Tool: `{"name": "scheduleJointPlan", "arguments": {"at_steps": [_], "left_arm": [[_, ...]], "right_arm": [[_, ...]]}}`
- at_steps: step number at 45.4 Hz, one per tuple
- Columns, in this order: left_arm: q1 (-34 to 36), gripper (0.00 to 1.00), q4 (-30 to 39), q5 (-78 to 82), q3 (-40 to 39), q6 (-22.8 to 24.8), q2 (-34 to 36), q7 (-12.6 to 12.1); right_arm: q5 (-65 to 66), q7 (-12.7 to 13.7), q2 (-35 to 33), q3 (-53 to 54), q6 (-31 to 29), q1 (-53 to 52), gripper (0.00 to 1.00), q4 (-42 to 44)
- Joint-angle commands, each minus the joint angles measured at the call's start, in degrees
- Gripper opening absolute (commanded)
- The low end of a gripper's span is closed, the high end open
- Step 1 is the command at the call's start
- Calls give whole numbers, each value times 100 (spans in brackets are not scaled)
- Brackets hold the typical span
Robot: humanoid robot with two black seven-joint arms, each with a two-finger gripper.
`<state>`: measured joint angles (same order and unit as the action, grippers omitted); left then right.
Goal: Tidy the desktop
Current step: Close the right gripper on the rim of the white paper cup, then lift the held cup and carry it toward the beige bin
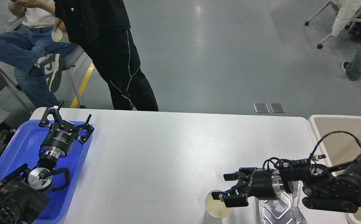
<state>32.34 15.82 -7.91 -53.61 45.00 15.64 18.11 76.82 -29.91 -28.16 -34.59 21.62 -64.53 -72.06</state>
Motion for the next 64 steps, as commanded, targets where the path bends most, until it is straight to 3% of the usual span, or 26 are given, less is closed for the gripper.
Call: {"name": "scheduleJointPlan", "arguments": {"at_steps": [1,9,13,15,16,18,19,22,53,64], "left_arm": [[0,100,0,0,0,0,0,0],[0,100,0,0,0,0,0,0],[0,100,0,0,0,0,0,0],[0,100,0,0,0,0,0,0],[0,100,0,0,0,0,0,0],[0,100,0,0,0,0,0,0],[0,100,0,0,0,0,0,0],[0,100,0,0,0,0,0,0],[0,100,0,0,0,0,0,0],[0,100,0,0,0,0,0,0]], "right_arm": [[17,-15,223,5,194,415,100,341],[17,-23,328,-4,457,608,97,500],[17,-76,329,-12,519,617,84,509],[17,-120,329,-4,545,617,67,543],[8,-138,337,-4,537,617,54,578],[-1,-138,355,-21,528,608,18,658],[-1,-138,355,-21,519,608,7,675],[-1,-138,355,-21,519,600,0,702],[-9,-138,293,-48,458,415,0,658],[-71,-129,-31,-48,203,-243,0,535]]}}
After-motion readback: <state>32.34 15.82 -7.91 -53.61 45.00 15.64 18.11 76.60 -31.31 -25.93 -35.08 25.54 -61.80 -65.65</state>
